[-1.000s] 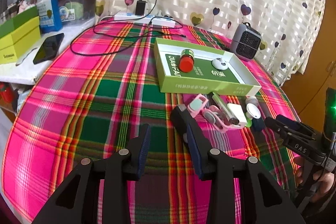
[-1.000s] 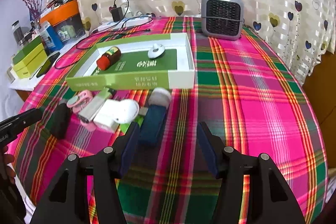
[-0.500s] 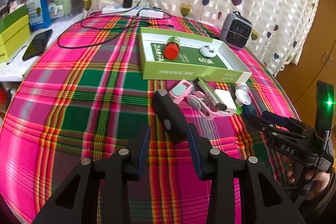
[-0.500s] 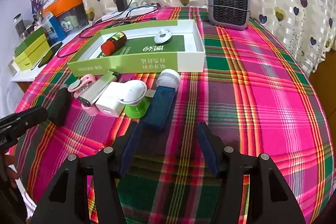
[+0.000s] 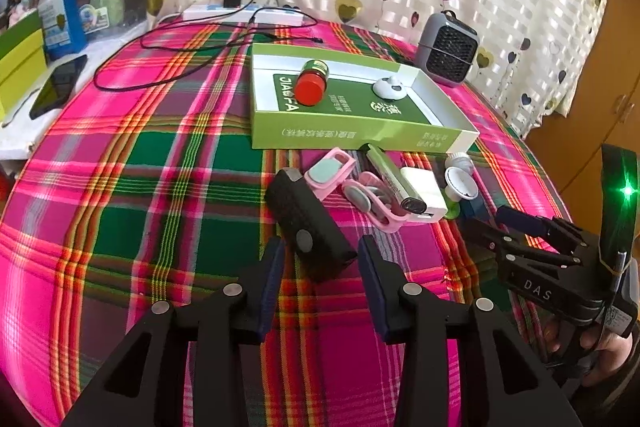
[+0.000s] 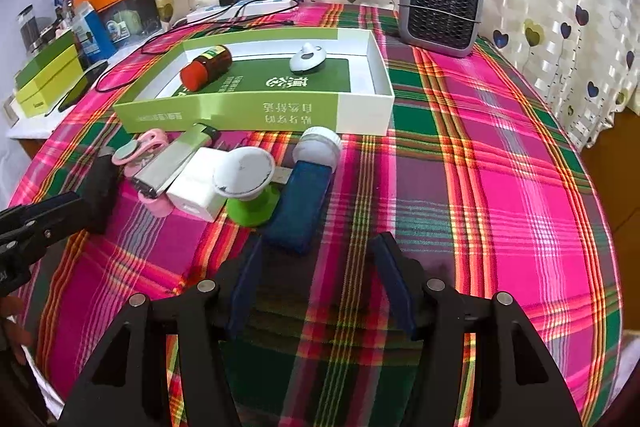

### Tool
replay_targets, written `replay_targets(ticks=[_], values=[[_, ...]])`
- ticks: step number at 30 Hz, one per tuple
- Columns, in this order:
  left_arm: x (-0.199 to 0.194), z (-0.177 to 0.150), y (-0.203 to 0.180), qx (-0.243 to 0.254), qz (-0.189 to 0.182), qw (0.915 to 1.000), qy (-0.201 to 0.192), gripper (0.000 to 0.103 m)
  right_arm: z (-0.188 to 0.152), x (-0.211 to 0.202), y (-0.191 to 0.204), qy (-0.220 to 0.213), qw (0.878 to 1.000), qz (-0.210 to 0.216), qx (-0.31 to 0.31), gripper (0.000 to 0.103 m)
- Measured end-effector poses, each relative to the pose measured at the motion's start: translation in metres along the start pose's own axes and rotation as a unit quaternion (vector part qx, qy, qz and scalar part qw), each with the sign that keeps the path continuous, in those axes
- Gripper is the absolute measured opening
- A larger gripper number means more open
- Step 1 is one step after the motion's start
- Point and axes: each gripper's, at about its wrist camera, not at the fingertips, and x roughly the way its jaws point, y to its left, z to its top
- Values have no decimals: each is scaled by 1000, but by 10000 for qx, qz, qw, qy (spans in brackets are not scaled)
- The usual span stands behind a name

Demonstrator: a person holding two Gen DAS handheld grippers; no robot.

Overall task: Organize rigid objects
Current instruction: 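Move both open tools back toward the remaining objects beside the box, then grasp the black rectangular block with the left tool while the right tool grasps the blue USB stick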

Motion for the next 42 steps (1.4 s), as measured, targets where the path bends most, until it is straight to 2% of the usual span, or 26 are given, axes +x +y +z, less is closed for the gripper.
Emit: replay_targets(ticks=[17, 22, 29, 42], values=[[11, 6, -2, -115, 113, 9998, 99, 38, 19, 13, -5, 38, 9998, -207, 21, 57], [20, 8, 2, -243, 359, 9989, 198, 38, 22, 16, -6, 33, 9997, -232, 5, 57], [19, 9, 11, -326, 399, 9985, 163, 38, 25, 19, -8, 42, 9998, -169, 23, 57], [22, 17, 25, -170, 595, 9980, 158, 38, 34, 25, -16, 64, 9998, -129, 109, 57]])
